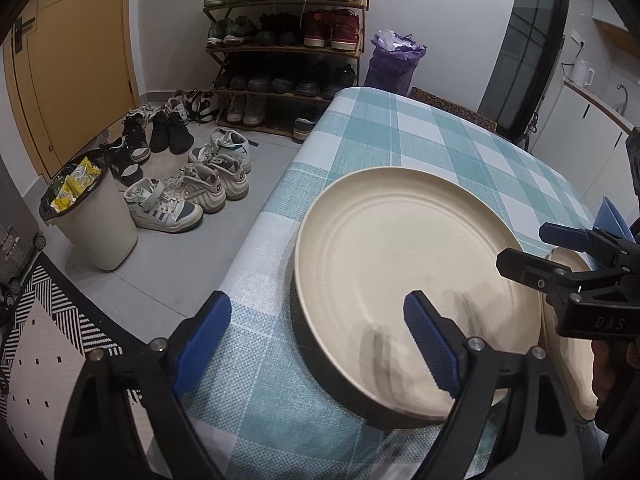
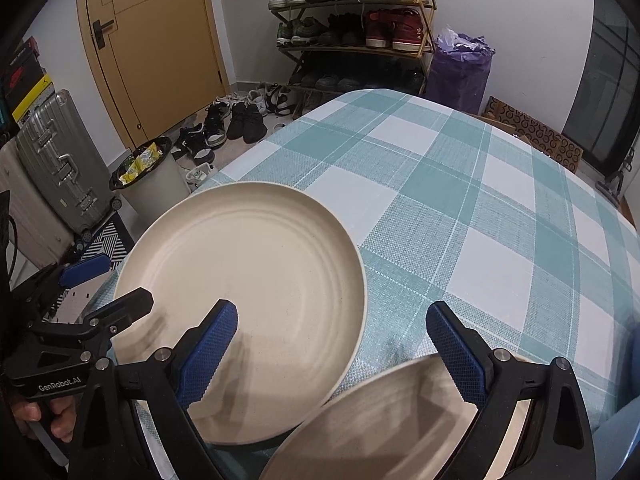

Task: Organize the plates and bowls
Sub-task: 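Move both open grippers toward the rim of the remaining beige plate, then close both grippers on the rim of the beige plate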

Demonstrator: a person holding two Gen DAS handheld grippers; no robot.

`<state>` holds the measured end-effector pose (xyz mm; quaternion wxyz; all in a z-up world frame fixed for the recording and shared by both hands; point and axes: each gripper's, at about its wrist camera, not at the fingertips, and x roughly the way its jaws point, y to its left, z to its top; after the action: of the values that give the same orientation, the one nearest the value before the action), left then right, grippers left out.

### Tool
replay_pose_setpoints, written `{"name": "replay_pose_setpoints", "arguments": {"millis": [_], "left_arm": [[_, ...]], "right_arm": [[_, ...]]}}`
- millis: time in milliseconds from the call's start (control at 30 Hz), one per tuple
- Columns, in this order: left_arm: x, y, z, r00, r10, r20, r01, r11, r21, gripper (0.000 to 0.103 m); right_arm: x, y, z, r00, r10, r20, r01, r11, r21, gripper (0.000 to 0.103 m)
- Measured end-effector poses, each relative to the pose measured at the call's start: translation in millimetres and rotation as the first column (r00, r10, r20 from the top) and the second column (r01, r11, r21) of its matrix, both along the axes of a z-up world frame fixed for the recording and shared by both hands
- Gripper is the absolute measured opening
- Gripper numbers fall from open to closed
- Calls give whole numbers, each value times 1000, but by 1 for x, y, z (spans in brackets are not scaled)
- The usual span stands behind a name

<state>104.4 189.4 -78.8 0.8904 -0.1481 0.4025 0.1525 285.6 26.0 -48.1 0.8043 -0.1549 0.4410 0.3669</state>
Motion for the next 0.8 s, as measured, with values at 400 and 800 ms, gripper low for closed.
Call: {"name": "replay_pose_setpoints", "arguments": {"millis": [400,800], "left_arm": [[-2,1,-5,1000,-7,-20,7,1000,-30,63],[-6,1,-5,1000,-15,-12,14,999,-45,36]], "right_arm": [[7,4,-10,999,2,-35,-2,1000,-18,69],[8,4,-13,999,3,-46,-5,999,-45,48]]}}
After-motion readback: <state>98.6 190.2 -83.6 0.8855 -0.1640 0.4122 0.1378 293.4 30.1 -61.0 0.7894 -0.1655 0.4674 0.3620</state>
